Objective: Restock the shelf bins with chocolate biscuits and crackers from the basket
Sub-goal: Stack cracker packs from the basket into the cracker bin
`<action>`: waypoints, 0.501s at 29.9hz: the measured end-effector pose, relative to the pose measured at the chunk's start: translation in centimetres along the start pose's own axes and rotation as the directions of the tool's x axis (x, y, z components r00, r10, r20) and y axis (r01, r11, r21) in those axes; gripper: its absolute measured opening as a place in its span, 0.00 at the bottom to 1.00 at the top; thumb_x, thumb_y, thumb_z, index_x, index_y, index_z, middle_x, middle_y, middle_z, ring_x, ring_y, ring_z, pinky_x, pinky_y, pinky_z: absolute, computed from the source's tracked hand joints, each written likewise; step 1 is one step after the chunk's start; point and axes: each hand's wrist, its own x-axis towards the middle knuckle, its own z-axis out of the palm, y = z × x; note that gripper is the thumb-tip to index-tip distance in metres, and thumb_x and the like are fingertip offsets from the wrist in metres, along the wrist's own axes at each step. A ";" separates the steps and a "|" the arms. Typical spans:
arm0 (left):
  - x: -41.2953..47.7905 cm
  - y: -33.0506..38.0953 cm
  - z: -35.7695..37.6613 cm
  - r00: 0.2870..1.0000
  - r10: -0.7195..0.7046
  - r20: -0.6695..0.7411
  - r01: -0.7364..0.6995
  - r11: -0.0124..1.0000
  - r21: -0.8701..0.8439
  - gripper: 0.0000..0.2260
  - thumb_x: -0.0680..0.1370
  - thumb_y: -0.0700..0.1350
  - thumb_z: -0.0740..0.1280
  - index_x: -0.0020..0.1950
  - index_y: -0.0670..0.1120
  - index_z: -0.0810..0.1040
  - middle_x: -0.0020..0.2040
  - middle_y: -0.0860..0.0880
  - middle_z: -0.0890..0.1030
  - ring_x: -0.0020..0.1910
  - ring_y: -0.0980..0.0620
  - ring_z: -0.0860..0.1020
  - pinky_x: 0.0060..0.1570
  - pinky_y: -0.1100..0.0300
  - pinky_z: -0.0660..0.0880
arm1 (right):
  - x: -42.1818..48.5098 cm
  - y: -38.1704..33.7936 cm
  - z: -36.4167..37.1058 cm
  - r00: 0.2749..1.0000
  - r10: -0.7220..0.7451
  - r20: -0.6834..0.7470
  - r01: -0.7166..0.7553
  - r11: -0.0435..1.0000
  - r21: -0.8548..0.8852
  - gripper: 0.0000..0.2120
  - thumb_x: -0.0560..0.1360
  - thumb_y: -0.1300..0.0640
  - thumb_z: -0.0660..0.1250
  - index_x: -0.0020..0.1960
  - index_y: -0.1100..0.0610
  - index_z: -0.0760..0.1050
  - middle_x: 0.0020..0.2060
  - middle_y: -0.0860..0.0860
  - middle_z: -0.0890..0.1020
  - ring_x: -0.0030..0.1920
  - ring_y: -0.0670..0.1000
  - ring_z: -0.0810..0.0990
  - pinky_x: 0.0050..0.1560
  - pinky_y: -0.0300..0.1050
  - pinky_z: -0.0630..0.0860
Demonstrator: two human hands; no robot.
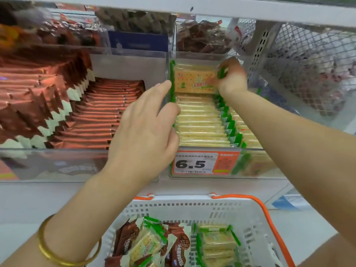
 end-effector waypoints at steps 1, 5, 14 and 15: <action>0.0 0.0 0.0 1.000 -0.004 0.000 0.004 1.000 0.000 0.14 0.72 0.41 0.60 0.54 0.41 0.77 0.70 0.39 0.69 0.71 0.41 0.65 0.63 0.44 0.67 | 0.1 0.0 0.1 1.000 -0.002 -0.009 0.002 1.000 -0.002 0.21 0.71 0.54 0.74 0.58 0.56 0.68 0.58 0.56 0.75 0.57 0.57 0.75 0.57 0.48 0.74; 0.1 -0.1 0.1 1.000 -0.004 -0.014 0.004 1.000 0.006 0.14 0.72 0.41 0.60 0.55 0.41 0.77 0.70 0.39 0.69 0.70 0.41 0.65 0.63 0.44 0.67 | -0.3 -0.3 0.9 0.999 -0.052 -0.008 0.051 0.997 -0.058 0.27 0.71 0.55 0.74 0.64 0.60 0.65 0.60 0.58 0.72 0.56 0.56 0.73 0.56 0.47 0.71; 0.0 -0.3 0.1 1.000 0.009 -0.016 -0.009 1.000 -0.005 0.14 0.74 0.42 0.60 0.58 0.42 0.77 0.71 0.40 0.67 0.72 0.42 0.63 0.64 0.43 0.66 | -1.2 -1.0 -0.1 1.000 0.029 0.013 -0.025 0.979 -0.202 0.40 0.69 0.48 0.75 0.71 0.62 0.58 0.65 0.60 0.67 0.64 0.61 0.71 0.62 0.52 0.70; 0.0 -0.3 0.0 1.000 0.017 -0.023 -0.016 1.000 0.002 0.15 0.75 0.44 0.60 0.58 0.42 0.76 0.71 0.40 0.67 0.71 0.41 0.63 0.64 0.43 0.66 | -1.6 -1.2 -0.7 0.999 0.037 0.027 -0.031 0.980 -0.197 0.39 0.70 0.50 0.75 0.70 0.63 0.59 0.65 0.60 0.68 0.64 0.60 0.71 0.62 0.51 0.71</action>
